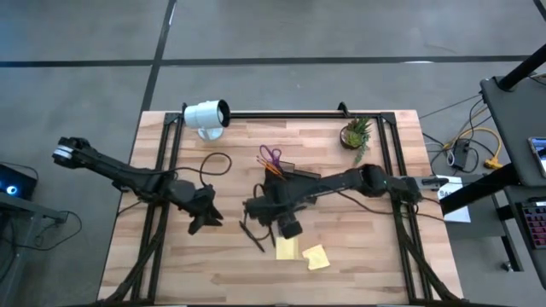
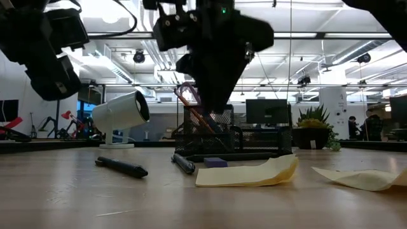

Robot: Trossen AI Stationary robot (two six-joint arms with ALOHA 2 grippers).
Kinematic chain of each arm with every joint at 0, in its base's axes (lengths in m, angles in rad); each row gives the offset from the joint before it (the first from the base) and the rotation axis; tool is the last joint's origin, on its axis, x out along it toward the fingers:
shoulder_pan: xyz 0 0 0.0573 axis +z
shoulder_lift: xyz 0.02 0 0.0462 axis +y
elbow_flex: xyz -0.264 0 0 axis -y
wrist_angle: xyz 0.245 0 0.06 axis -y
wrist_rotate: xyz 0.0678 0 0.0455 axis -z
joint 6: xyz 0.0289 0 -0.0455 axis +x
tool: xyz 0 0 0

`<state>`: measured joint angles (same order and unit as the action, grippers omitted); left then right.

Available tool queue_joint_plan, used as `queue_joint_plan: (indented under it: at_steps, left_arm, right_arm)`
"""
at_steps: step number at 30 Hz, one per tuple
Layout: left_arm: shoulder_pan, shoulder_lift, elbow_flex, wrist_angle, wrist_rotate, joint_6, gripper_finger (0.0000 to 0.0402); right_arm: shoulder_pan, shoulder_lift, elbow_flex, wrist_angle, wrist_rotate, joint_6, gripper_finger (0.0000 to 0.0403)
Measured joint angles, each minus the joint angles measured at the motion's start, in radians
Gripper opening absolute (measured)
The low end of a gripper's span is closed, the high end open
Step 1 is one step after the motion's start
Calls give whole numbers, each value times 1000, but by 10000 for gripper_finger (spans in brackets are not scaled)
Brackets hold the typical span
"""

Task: Pick and place office supplies into organizer
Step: Put the right black pen into the black desk organizer

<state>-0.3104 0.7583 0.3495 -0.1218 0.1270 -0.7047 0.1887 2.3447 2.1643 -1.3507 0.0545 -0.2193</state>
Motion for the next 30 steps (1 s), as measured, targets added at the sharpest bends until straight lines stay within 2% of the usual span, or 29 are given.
queue_joint_plan:
  at_steps: [3, 11, 20, 30]
  left_arm:
    - [-6, -18, -27, 37, -6, -24, 116]
    - [-6, 3, -32, 39, -10, -23, 116]
    - [-6, 43, -32, 46, -11, -23, 116]
    - [-6, 52, -32, 67, -12, -23, 116]
  right_arm:
    - [-12, 0, -39, 42, -4, -39, 148]
    - [-15, 0, -170, 77, -3, -16, 148]
    - [-15, 0, -235, 208, -2, 86, 148]
    - [-15, -6, -298, 237, -2, 89, 146]
